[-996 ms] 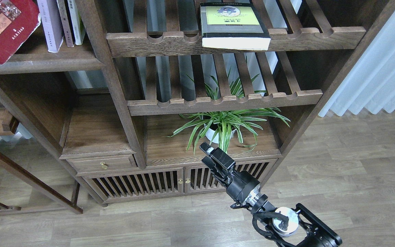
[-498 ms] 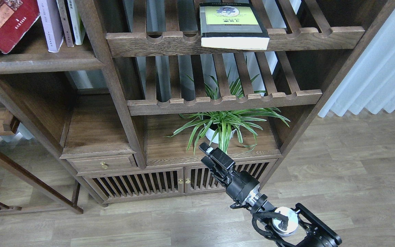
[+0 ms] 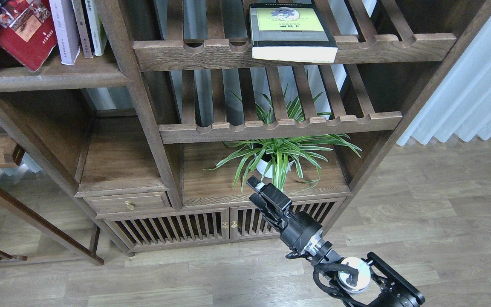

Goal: Organize books on shelf
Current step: 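Release the red book on the upper shelf and withdraw the left arm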

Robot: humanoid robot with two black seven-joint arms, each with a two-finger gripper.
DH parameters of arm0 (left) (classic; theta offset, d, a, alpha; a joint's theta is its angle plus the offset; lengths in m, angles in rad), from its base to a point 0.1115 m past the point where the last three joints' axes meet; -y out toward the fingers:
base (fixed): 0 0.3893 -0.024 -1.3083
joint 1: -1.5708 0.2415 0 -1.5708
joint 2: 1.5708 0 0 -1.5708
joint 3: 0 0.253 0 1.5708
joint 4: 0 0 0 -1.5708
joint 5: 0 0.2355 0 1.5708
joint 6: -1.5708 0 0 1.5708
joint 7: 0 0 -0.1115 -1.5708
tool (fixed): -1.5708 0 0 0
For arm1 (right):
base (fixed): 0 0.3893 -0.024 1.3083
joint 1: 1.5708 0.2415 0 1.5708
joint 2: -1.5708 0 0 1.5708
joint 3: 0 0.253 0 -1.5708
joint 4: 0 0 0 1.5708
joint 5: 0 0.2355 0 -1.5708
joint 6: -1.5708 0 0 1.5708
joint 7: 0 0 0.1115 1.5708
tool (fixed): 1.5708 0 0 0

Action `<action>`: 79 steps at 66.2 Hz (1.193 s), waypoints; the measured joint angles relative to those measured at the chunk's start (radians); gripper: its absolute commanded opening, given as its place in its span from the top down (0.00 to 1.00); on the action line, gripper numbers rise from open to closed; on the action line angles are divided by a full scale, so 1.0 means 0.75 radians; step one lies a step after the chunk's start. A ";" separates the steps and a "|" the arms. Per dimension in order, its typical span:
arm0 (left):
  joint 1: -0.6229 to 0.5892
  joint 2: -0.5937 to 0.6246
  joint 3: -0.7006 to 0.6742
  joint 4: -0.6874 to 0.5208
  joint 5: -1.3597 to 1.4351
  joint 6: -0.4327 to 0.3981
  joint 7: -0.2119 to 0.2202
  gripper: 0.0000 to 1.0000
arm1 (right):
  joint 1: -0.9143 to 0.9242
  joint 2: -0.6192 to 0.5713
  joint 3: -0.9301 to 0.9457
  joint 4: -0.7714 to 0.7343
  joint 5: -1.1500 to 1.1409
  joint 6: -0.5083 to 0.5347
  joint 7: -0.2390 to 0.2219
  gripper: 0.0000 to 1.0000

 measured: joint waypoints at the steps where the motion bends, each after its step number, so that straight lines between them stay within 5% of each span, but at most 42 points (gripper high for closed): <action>1: -0.003 -0.002 0.001 0.000 0.005 0.000 0.001 0.94 | 0.000 0.000 0.000 0.000 0.000 0.000 0.000 0.12; 47: -0.087 -0.054 -0.018 0.110 0.127 -0.001 -0.013 0.94 | 0.000 0.000 -0.004 -0.002 0.000 0.011 0.000 0.12; 79: -0.144 -0.152 0.007 0.176 0.196 0.030 -0.115 0.94 | -0.006 0.000 -0.027 0.002 -0.002 0.020 0.002 0.12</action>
